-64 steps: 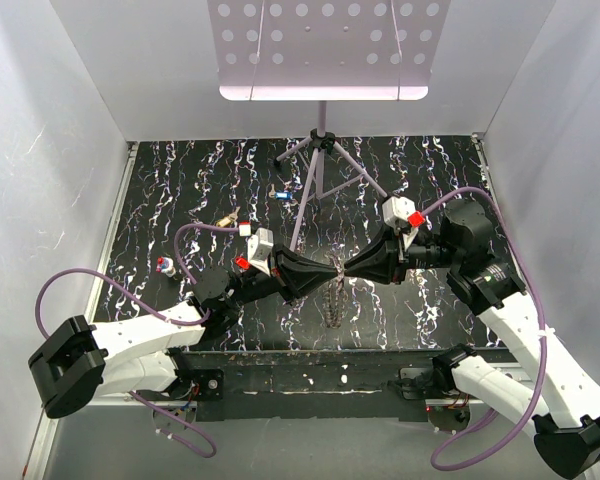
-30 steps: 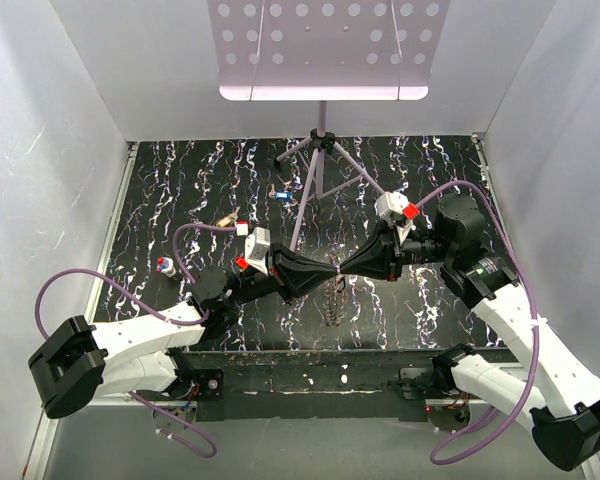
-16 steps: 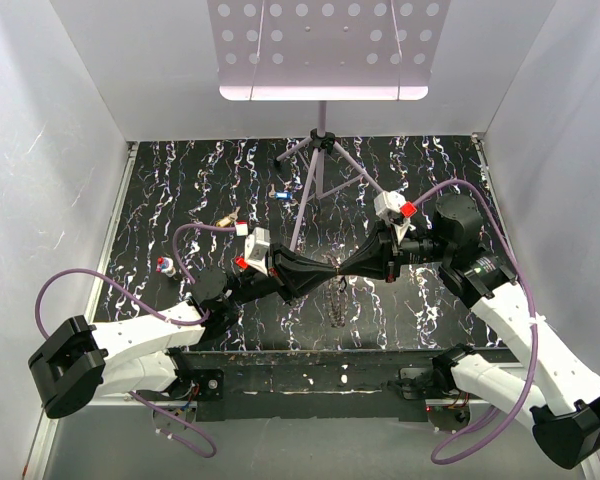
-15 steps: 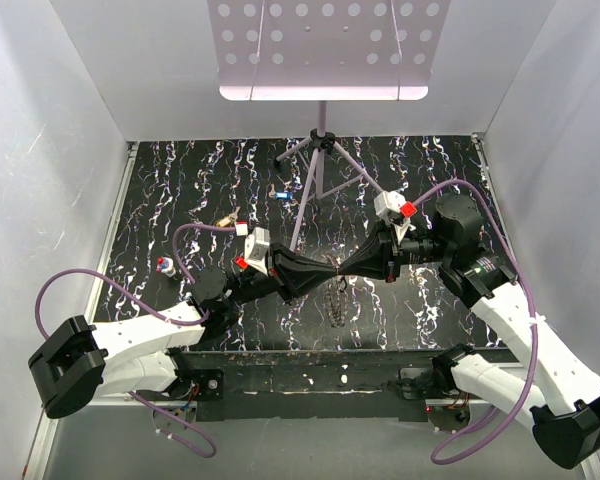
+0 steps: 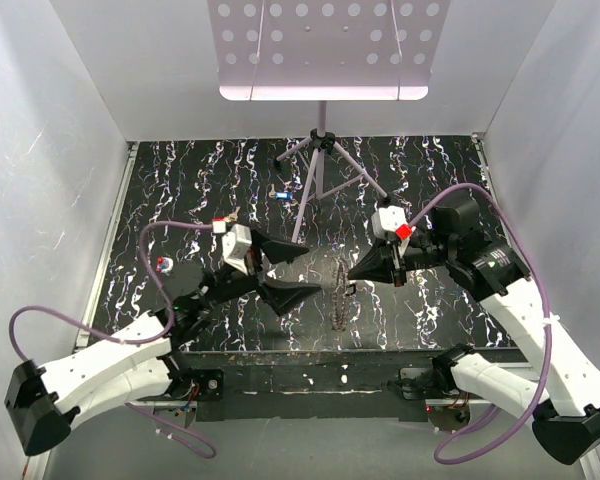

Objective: Put the keys on the keyring

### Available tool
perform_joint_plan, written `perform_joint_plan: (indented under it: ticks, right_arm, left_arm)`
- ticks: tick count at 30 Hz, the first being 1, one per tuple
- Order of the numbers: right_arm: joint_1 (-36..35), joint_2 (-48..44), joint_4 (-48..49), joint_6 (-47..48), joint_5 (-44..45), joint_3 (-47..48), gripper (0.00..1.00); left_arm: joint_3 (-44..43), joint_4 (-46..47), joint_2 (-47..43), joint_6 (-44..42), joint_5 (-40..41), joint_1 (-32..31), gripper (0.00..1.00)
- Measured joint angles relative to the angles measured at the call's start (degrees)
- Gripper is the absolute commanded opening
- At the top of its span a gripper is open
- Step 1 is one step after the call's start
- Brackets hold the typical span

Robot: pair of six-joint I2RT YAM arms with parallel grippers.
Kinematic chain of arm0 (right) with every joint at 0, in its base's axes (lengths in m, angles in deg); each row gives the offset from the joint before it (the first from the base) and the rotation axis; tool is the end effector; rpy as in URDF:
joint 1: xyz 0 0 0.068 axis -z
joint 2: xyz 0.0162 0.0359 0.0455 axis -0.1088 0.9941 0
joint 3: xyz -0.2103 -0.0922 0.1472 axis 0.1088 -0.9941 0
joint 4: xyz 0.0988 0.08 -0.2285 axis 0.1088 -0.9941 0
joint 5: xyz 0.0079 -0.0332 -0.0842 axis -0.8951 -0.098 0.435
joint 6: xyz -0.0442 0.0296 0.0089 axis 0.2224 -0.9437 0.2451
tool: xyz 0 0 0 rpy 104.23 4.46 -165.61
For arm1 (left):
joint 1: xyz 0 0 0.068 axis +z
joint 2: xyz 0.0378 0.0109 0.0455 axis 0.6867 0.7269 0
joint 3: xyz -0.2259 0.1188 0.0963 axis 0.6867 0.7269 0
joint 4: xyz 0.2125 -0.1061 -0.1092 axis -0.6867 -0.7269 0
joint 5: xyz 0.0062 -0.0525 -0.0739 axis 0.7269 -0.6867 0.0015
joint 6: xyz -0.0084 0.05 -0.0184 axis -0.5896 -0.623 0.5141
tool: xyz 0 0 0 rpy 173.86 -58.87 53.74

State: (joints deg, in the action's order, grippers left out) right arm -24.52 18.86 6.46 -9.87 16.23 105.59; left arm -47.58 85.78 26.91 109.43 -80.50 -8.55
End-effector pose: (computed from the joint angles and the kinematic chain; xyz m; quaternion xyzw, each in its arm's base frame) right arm 0.1394 0.1181 0.3816 -0.5614 0.5354 0.4415 0.4508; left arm 0.1121 -0.1642 0.3192 0.2910 0.5319 -0.5673 0.5573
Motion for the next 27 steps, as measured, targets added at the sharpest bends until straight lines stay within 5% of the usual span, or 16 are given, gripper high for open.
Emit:
perform_joint_plan:
  ticks: [4, 8, 11, 17, 27]
  right_arm:
    - [-0.02, 0.87, -12.37, 14.19, 3.89, 4.33, 0.01]
    - [-0.02, 3.58, -22.73, 25.09, 7.98, 8.13, 0.01]
    - [-0.09, 5.44, -27.82, 30.56, 10.97, 9.75, 0.01]
    - [-0.13, 6.43, -32.48, 35.1, 14.53, 10.6, 0.01]
    - [-0.13, 6.45, -33.09, 35.47, 15.82, 10.71, 0.01]
  left_arm:
    - [-4.98, -12.0, -5.25, -3.78, -0.94, 2.21, 0.98]
    - [-13.9, -22.49, -0.28, -10.67, -6.12, 3.65, 0.76]
    - [-20.98, -28.68, 8.09, -16.2, -10.91, 3.67, 0.68]
    - [-25.38, -34.36, 18.64, -24.79, -15.96, 2.93, 0.62]
    - [-28.61, -34.6, 23.93, -29.62, -16.61, -3.5, 0.43]
